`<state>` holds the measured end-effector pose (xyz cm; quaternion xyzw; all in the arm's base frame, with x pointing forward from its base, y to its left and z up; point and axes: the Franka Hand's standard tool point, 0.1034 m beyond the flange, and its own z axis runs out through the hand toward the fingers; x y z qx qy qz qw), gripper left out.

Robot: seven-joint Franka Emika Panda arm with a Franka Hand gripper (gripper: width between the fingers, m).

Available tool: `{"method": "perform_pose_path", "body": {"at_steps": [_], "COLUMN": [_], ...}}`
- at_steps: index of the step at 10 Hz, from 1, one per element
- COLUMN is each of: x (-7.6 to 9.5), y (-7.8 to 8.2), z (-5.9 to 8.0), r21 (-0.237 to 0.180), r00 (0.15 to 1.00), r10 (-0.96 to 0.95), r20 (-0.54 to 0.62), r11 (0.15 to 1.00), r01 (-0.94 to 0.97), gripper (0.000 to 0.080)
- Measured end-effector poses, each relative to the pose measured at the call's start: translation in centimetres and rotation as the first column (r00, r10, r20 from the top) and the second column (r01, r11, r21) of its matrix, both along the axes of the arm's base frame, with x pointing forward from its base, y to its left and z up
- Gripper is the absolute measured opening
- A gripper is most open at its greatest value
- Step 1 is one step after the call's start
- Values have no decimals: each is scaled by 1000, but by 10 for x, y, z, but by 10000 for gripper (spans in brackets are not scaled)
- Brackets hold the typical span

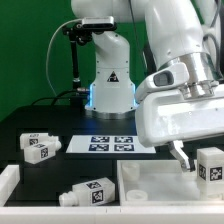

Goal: Assemble one leg

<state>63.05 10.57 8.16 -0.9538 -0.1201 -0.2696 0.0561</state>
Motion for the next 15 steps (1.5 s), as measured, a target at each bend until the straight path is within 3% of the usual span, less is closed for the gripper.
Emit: {"method": "perform_pose_path", "body": {"at_steps": [1,2,4,8,10,11,12,13,14,15], "x": [4,3,15,4,-3,-3,-3,-2,-1,-1], "y": [-4,1,5,3,15,12,12,10,4,3], "z": [7,5,14,-1,-7,-7,-7,-7,-8,-8], "r21": [0,33,61,65,57,57,57,53,47,46], "r00": [1000,992,956,869,871,871,871,873,873,873], "r10": [-2,-20,-44,-15,-5,-9,-9,-12,-20,-21], "r20": [-14,-127,-291,-494,-491,-491,-491,-488,-488,-488], "r11": [1000,999,996,996,998,998,997,998,998,998], "r01": [2,24,65,54,38,42,43,43,49,50], "gripper": [649,649,649,649,649,527,527,388,308,301]}}
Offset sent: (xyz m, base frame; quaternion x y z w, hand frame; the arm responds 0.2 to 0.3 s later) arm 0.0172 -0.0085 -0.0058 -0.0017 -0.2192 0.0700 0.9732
